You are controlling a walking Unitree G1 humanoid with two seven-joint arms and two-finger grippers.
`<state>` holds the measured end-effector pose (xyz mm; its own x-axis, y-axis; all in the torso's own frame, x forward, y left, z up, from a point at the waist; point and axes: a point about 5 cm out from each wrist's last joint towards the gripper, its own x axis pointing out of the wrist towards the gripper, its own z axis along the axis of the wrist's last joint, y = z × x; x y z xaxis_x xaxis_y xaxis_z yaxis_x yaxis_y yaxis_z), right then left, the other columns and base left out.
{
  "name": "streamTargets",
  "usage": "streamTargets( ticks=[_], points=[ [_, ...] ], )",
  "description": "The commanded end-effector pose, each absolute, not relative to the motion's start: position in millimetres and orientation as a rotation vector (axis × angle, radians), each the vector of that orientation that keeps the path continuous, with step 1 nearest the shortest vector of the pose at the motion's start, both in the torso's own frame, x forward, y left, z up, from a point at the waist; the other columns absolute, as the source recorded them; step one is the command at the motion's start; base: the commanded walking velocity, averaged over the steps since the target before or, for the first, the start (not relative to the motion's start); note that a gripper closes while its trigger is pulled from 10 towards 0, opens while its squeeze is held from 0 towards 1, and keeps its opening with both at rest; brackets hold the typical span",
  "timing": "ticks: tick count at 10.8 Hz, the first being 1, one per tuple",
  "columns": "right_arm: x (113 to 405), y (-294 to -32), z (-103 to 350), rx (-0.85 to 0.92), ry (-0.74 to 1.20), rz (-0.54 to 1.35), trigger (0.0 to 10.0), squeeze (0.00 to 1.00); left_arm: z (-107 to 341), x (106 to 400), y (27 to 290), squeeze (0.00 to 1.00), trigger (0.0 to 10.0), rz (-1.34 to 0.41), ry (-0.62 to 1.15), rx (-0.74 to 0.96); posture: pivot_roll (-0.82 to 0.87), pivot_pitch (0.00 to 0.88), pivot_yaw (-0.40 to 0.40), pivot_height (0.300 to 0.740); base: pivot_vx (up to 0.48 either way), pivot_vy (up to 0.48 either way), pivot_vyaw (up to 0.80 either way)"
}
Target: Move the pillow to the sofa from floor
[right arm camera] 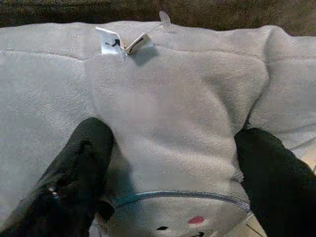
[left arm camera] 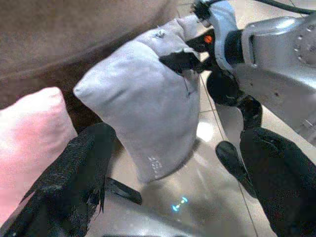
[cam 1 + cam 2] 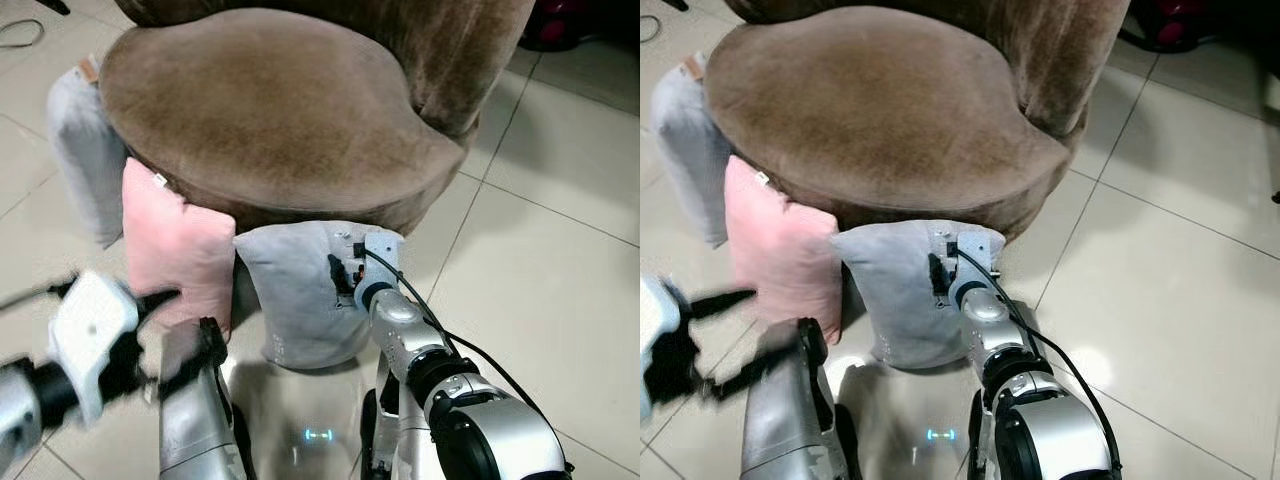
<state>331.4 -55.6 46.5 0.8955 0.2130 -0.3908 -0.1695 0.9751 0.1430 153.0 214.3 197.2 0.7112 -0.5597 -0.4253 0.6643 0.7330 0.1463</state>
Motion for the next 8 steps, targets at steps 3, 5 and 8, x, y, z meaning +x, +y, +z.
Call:
streamTargets(
  ticks=[3,5,8],
  points=[
    [317,-8,46,0.161,0.473,0.311,0.0,0.0,197,143,213,0.0,10.0,-0.727,0.41,0.299,0.02,0.27,-0.029,0.456,0.0,0.0,0.0],
    [317,-7,48,0.165,0.467,0.321,0.0,0.0,195,139,213,0.0,10.0,-0.732,0.422,0.303,0.02,0.27,-0.035,0.456,0.0,0.0,0.0],
    [318,-7,48,0.165,0.465,0.332,0.0,0.0,195,138,212,0.0,10.0,-0.729,0.42,0.297,0.01,0.267,-0.046,0.456,0.0,0.0,0.0]
  ],
)
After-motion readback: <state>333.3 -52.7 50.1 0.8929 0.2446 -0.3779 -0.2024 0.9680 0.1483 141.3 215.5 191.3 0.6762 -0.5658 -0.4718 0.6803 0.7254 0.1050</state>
